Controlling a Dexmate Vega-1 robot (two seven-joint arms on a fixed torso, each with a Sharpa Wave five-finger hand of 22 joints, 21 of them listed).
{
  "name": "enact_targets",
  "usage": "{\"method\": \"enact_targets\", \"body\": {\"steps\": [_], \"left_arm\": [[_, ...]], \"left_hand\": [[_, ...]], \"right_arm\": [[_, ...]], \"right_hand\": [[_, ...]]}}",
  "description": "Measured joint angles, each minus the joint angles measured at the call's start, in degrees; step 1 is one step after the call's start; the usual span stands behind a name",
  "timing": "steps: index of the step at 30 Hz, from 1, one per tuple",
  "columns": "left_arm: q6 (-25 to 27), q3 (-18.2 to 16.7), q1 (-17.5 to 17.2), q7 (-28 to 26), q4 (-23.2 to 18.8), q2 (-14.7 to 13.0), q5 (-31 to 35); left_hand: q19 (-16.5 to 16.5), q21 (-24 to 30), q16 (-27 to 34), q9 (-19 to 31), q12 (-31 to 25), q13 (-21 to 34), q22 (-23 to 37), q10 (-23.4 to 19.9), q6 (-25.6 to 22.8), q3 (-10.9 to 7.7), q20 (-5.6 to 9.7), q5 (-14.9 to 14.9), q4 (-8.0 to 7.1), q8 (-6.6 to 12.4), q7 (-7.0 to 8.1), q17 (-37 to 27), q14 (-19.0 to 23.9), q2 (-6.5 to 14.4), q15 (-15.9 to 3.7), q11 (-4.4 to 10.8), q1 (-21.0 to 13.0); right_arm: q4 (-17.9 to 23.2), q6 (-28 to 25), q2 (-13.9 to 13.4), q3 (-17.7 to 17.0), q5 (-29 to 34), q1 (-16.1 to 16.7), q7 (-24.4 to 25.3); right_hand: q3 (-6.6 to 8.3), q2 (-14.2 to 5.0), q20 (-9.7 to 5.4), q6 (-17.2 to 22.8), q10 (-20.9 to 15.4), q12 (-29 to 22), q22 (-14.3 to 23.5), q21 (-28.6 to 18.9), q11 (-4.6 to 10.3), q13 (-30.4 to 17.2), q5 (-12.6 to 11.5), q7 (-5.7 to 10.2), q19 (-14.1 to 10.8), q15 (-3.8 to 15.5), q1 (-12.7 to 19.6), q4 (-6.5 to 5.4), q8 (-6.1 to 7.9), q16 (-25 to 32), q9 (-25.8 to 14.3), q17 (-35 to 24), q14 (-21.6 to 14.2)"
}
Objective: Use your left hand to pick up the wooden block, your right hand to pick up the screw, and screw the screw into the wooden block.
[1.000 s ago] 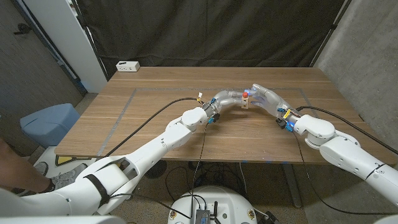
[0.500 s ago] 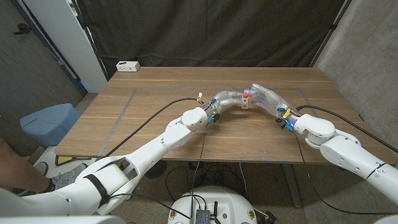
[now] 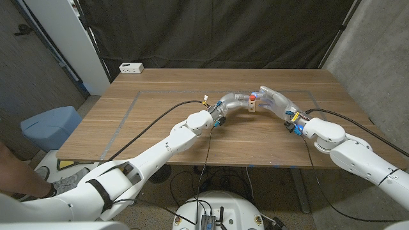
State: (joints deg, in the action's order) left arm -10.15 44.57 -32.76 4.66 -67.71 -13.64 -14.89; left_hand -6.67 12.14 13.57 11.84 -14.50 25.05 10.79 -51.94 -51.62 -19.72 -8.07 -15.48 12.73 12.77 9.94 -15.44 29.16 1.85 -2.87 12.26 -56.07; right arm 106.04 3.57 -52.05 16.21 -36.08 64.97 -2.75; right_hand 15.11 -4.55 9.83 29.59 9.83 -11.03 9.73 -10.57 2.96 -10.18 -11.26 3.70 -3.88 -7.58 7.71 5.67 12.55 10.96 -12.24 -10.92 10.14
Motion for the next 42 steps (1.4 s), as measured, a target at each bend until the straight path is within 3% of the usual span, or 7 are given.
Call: {"method": "enact_targets", "body": {"steps": [14, 42], "left_arm": [[-0.1, 0.0, -0.3, 0.0, -0.6, -0.2, 0.0], [0.0, 0.0, -0.6, 0.0, -1.0, -0.3, -0.1]], "left_hand": [[0.0, 0.0, 0.0, 0.0, 0.0, 0.0, 0.0, 0.0, 0.0, 0.0, 0.0, 0.0, 0.0, -0.22, 0.03, 0.0, 0.0, 0.0, 0.0, 0.0, 0.0], [0.0, 0.0, 0.0, 0.0, 0.0, 0.0, 0.0, 0.1, 0.0, 0.0, 0.0, 0.0, 0.0, 0.02, 0.0, 0.0, 0.0, 0.0, 0.0, -0.09, 0.0]], "right_arm": [[1.0, -0.4, -0.5, -0.8, -0.4, 1.5, 1.0], [3.8, -0.1, -1.2, -3.2, -0.4, 5.4, 3.8]], "right_hand": [[0.0, 0.0, 0.22, 1.0, 0.0, -0.2, -0.1, 0.0, 0.0, -0.1, 0.0, -0.21, -0.2, 0.0, 0.0, 0.0, 0.0, 0.3, 0.0, 0.0, 0.0], [0.26, -0.23, 0.3, 6.6, -3.1, -0.9, -0.1, -0.3, 1.04, 0.0, -0.4, -0.84, -1.4, 0.0, 0.2, 0.26, 1.66, 0.6, 0.1, 0.0, 0.0]]}}
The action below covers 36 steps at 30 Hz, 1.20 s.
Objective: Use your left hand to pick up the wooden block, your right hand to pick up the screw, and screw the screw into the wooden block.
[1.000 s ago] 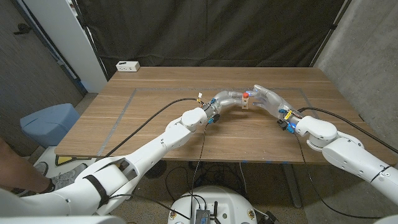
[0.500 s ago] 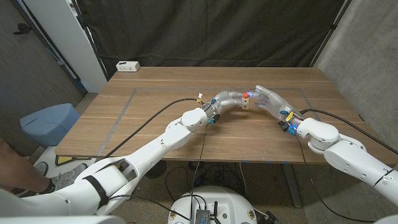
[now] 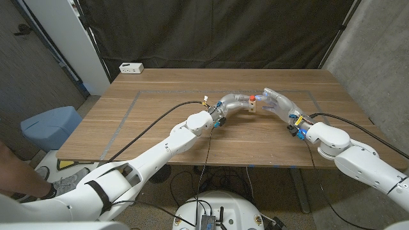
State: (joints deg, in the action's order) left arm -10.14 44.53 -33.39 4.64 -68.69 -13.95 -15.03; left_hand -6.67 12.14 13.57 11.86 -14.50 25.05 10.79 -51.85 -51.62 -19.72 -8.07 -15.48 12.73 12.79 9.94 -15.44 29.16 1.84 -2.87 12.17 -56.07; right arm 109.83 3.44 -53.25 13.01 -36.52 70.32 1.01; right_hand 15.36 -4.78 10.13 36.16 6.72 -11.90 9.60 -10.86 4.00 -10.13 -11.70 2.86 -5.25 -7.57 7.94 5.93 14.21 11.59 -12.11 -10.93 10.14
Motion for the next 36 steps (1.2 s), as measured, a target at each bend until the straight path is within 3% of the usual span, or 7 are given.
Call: {"method": "enact_targets", "body": {"steps": [18, 36], "left_arm": [[-0.1, 0.0, 0.0, 0.3, 0.5, 0.1, -0.1], [-0.4, -0.1, 0.3, 0.5, 0.8, 0.1, -0.2]], "left_hand": [[0.0, 0.0, 0.0, 0.0, 0.0, 0.0, 0.0, 0.1, 0.0, -0.09, 0.0, 0.1, 0.09, -0.09, -0.01, 0.0, 0.0, 0.0, 0.0, -0.09, 0.0], [0.0, 0.0, 0.0, 0.0, 0.0, 0.0, 0.0, 0.1, 0.0, -0.17, 0.0, 0.0, 0.17, -0.11, -0.01, 0.0, 0.0, 0.0, 0.0, -0.09, 0.0]], "right_arm": [[1.3, -1.0, -0.8, -0.6, 0.0, 0.5, -0.4], [1.0, -0.3, -0.2, -0.6, 0.3, 0.3, 0.2]], "right_hand": [[0.24, -0.45, -0.21, 4.6, -2.4, 0.0, 0.0, 0.0, 1.01, 0.0, 0.0, -1.52, -1.0, 0.66, 0.5, 0.24, 1.27, 0.2, 0.0, 0.3, -0.2], [0.71, -0.67, -0.92, 6.1, -4.5, 0.0, 0.0, -0.4, 0.4, 0.0, 0.0, -1.62, -2.4, 0.74, 0.7, 0.71, 1.27, 0.5, 0.1, 0.3, -0.3]]}}
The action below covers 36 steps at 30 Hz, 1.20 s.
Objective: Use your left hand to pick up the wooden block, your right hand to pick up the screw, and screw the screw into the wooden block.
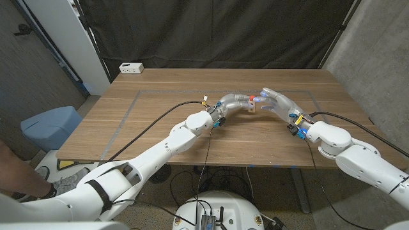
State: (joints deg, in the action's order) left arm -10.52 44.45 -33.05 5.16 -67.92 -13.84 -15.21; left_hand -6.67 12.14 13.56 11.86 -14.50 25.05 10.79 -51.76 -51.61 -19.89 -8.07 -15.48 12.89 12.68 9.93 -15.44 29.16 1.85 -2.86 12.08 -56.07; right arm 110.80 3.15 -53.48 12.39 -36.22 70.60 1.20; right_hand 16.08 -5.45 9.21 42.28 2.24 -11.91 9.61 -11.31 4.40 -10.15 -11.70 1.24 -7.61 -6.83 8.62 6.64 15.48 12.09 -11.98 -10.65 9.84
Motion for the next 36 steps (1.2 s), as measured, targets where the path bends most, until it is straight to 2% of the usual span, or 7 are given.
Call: {"method": "enact_targets", "body": {"steps": [11, 19, 26, 29, 33, 36], "left_arm": [[0.0, 0.0, 0.1, 0.1, 0.2, 0.0, 0.0], [0.0, -0.1, 0.3, 0.1, 0.5, 0.0, 0.0], [0.0, -0.1, 0.5, 0.2, 0.8, 0.0, 0.0], [0.0, -0.1, 0.6, 0.2, 1.0, 0.1, 0.0], [-0.2, -0.1, 0.8, 0.5, 1.3, 0.2, 0.0], [-0.3, -0.1, 0.9, 0.6, 1.4, 0.2, 0.0]], "left_hand": [[0.0, 0.0, 0.0, 0.0, 0.0, 0.0, 0.0, 0.0, 0.0, 0.0, 0.0, 0.0, 0.0, 0.11, 0.03, 0.0, 0.0, 0.0, 0.0, 0.0, 0.0], [0.0, 0.0, 0.0, 0.0, 0.0, 0.0, 0.0, 0.0, 0.0, 0.0, 0.0, 0.1, 0.0, 0.11, 0.02, 0.0, 0.0, 0.0, 0.0, 0.0, 0.0], [0.0, 0.0, 0.0, 0.0, 0.0, 0.0, 0.0, 0.0, 0.0, 0.0, 0.0, 0.1, 0.0, 0.09, 0.01, 0.0, 0.0, 0.0, 0.0, 0.0, 0.0], [0.0, 0.0, 0.0, 0.0, 0.0, 0.0, 0.0, 0.0, 0.0, 0.0, 0.0, 0.1, 0.0, 0.09, 0.01, 0.0, 0.0, 0.0, 0.0, 0.0, 0.0], [0.0, 0.0, 0.0, 0.0, 0.0, 0.0, 0.0, 0.0, 0.0, 0.0, 0.0, 0.1, 0.0, 0.04, 0.01, 0.0, 0.0, 0.0, 0.0, 0.0, 0.0], [0.0, 0.0, 0.0, 0.0, 0.0, 0.0, 0.0, 0.0, 0.0, 0.0, 0.0, 0.0, 0.0, -0.08, 0.01, 0.0, 0.0, 0.0, 0.0, 0.0, 0.0]], "right_arm": [[-0.1, 0.6, 1.3, -0.7, 1.2, 0.6, 2.4], [-0.3, 0.7, 1.8, -0.7, 2.1, 0.6, 3.5], [-0.8, 0.5, 2.3, -0.6, 2.4, -0.2, 3.6], [-0.8, 0.3, 2.3, -0.6, 2.5, -0.2, 3.6], [-1.6, 0.1, 2.7, 0.1, 2.5, -1.2, 3.2], [-1.8, 0.1, 2.7, 0.4, 2.5, -1.6, 2.9]], "right_hand": [[0.31, -0.31, 0.0, -0.5, -0.4, 0.0, 0.0, 0.0, -0.19, 0.0, 0.0, 0.01, -1.4, 0.39, 0.3, 0.31, -0.27, 0.0, 0.0, 0.0, -0.4], [0.31, 0.09, 0.0, -3.4, -0.4, 0.5, 0.0, 0.0, -0.22, -0.1, 0.0, 0.62, -2.0, 0.8, 0.7, 0.31, -1.78, 0.2, 0.0, 0.0, -1.3], [0.31, 0.31, 0.0, -6.4, 1.2, 1.1, 0.0, 0.0, -0.69, -0.1, 0.0, 1.24, -2.0, 0.8, 0.9, 0.31, -3.11, 0.0, -0.2, 0.0, -1.3], [0.31, 0.31, 0.04, -7.7, 1.6, 1.3, 0.0, 0.3, -0.31, -0.1, 0.0, 1.23, -2.0, 0.47, 0.9, 0.31, -3.51, -0.3, -0.2, 0.0, -0.9], [0.31, 0.31, 0.82, -9.0, 2.4, 1.3, 0.0, 0.5, -0.09, -0.1, 0.0, 1.46, -1.2, 0.22, 0.9, 0.31, -4.11, -0.4, -0.2, -0.2, -0.6], [0.13, 0.35, 0.43, -10.4, 3.5, 1.6, 0.0, 0.7, -0.07, -0.1, 0.0, 1.77, -0.3, 0.4, 0.9, 0.49, -4.55, -0.7, -0.2, -0.2, -0.4]]}}
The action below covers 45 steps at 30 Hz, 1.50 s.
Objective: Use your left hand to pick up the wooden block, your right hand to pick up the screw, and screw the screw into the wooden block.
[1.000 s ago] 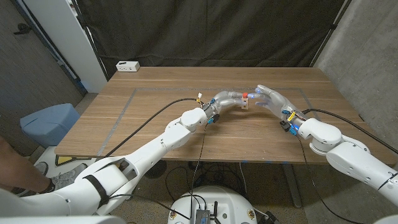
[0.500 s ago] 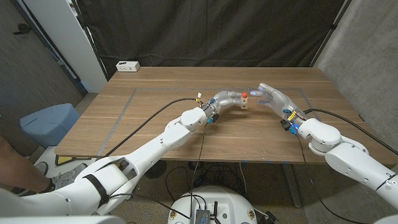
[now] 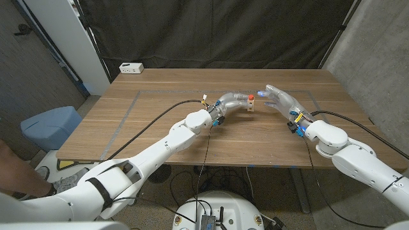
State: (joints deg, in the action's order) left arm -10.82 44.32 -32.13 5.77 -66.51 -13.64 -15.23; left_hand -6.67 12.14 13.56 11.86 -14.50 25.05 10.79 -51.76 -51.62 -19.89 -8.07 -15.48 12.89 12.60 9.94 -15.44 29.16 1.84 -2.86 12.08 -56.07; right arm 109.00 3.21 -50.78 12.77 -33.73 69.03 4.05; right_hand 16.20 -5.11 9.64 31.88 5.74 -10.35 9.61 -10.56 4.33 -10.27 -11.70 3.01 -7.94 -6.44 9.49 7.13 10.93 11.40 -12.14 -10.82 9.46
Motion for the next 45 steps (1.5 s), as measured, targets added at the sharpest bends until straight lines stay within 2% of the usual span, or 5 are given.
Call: {"method": "enact_targets", "body": {"steps": [7, 22, 45], "left_arm": [[-0.2, 0.0, 0.1, 0.2, 0.2, 0.0, 0.0], [-0.2, 0.0, -0.2, 0.1, -0.5, -0.3, 0.0], [0.3, 0.0, -0.8, -0.4, -1.7, -0.7, 0.2]], "left_hand": [[0.0, 0.0, 0.0, 0.0, 0.0, 0.0, 0.0, 0.0, 0.0, 0.0, 0.0, 0.0, 0.0, -0.05, -0.01, 0.0, 0.0, 0.0, 0.0, 0.0, 0.0], [0.0, 0.0, 0.0, 0.0, 0.0, 0.0, 0.0, 0.0, 0.0, 0.0, 0.0, 0.0, 0.0, 0.19, -0.01, 0.0, 0.0, 0.0, 0.0, 0.0, 0.0], [0.0, 0.0, 0.0, 0.0, 0.0, 0.0, 0.0, 0.0, 0.0, 0.0, 0.0, 0.0, 0.0, 0.16, 0.0, 0.0, 0.0, 0.0, 0.0, 0.01, 0.0]], "right_arm": [[-0.6, -0.3, 0.1, 0.7, 0.0, -1.0, -1.3], [-1.9, -0.9, -0.1, 2.5, -0.6, -3.4, -4.0], [-1.9, -1.0, -0.8, 3.4, -0.8, -4.3, -4.7]], "right_hand": [[-0.02, 0.43, 0.07, -2.4, 2.1, 0.1, 0.0, 0.0, 0.48, 0.0, 0.0, 1.15, 1.5, -0.31, -0.4, 0.02, -0.56, -0.4, 0.1, 0.0, 0.3], [-0.51, 0.88, 0.2, -4.7, 3.9, 0.4, 0.0, 0.0, 0.47, 0.0, 0.0, 1.4, 2.6, -0.31, -0.9, -0.47, -0.78, -0.8, 0.4, -0.3, 0.3], [-0.5, 0.87, 0.4, -0.9, 3.9, -0.3, 0.0, 0.0, 0.47, 0.1, 0.0, 0.07, 2.8, -0.31, -1.5, -0.47, 0.96, -0.8, 0.4, -0.1, 0.3]]}}
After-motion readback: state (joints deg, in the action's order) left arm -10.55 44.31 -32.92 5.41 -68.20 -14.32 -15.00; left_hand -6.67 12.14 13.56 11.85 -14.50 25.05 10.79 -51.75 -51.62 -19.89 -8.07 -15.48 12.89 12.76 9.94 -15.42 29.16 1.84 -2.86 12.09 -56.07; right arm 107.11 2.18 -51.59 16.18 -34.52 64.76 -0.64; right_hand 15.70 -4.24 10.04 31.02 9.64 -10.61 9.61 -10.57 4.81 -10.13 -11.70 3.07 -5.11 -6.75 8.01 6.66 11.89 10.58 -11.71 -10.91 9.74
